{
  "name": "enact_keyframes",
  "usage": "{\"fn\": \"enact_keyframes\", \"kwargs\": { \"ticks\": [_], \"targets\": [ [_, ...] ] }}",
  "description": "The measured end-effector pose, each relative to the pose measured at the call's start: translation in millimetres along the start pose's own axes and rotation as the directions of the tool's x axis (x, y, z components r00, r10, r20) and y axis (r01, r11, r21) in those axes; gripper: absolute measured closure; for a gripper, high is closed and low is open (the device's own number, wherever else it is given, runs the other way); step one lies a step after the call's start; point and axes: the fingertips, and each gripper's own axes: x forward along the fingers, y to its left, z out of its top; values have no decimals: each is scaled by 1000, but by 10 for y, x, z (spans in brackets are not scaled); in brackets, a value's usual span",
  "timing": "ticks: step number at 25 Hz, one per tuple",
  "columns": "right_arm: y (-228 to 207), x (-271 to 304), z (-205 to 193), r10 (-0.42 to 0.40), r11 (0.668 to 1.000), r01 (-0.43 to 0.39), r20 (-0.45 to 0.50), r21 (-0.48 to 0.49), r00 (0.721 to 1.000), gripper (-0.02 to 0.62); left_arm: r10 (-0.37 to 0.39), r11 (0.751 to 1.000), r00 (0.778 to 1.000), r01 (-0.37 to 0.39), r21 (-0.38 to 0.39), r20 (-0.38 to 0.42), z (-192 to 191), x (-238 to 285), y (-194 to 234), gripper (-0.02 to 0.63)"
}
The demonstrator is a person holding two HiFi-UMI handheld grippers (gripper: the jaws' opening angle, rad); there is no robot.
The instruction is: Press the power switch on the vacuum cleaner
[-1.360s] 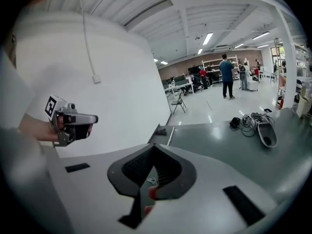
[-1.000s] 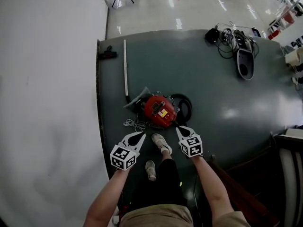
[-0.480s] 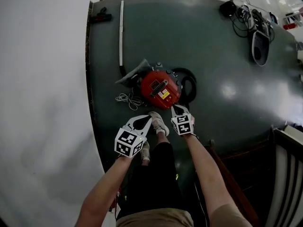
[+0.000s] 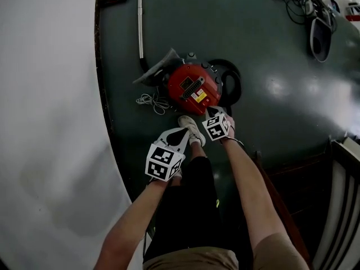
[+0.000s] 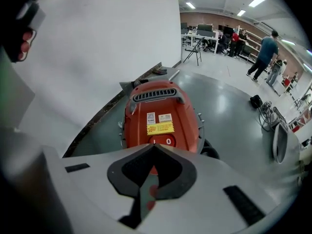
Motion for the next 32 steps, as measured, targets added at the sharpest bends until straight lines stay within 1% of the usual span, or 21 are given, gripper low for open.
{"fn": "enact_keyframes", "kwargs": {
  "ticks": [2, 7, 8, 9, 13, 15, 19, 22, 24, 26, 28, 30, 32],
  "targets": [
    [46, 66, -1, 6, 1000, -6, -11, -24, 1000, 588, 9, 1000, 1000, -9, 16, 5, -8, 31, 14, 603],
    [20, 168, 35, 10, 999, -11, -26, -47, 1000, 588, 11, 993, 1000, -14, 118, 22, 59, 60, -40, 603],
    [13, 178, 37, 9, 999, -11, -28, -47, 1000, 588, 9, 992, 1000, -12, 128, 21, 70, 59, -40, 603],
    [9, 191, 46, 12, 999, -13, -28, -45, 1000, 589, 7, 993, 1000, -9, 120, 22, 87, 55, -27, 603],
    [53, 278, 59, 29, 998, -32, -43, -53, 999, 588, 13, 1000, 998, -13, 14, 56, 167, 34, 75, 603],
    [81, 334, 37, 28, 998, -31, -67, -47, 997, 588, 16, 1000, 998, -16, 0, 62, 169, 20, 97, 603],
    [58, 447, -13, -1, 999, 5, -108, 33, 994, 588, 16, 1000, 998, -16, -1, 54, 102, -12, 125, 603],
    [50, 460, 8, 10, 992, 6, -121, 125, 993, 588, 35, 999, 997, -33, -27, 73, 131, -116, 169, 603],
    [4, 338, 118, 3, 982, 12, -81, 187, 997, 588, 45, 999, 994, -42, -35, 99, 222, -241, 142, 603],
    [-83, 71, 290, -33, 969, 30, 10, 246, 999, 588, 45, 999, 991, -43, -13, 127, 350, -405, 56, 603],
    [-88, -320, 458, -62, 958, 27, 113, 285, 992, 588, 42, 999, 988, -45, 15, 152, 472, -628, -66, 603],
    [-22, -817, 604, -79, 956, 11, 220, 293, 972, 588, 40, 998, 981, -47, 34, 190, 592, -916, -234, 603],
    [70, -1389, 763, -92, 957, -10, 335, 291, 938, 588, 19, 997, 968, -36, 63, 251, 738, -1261, -477, 603]
  ]
}}
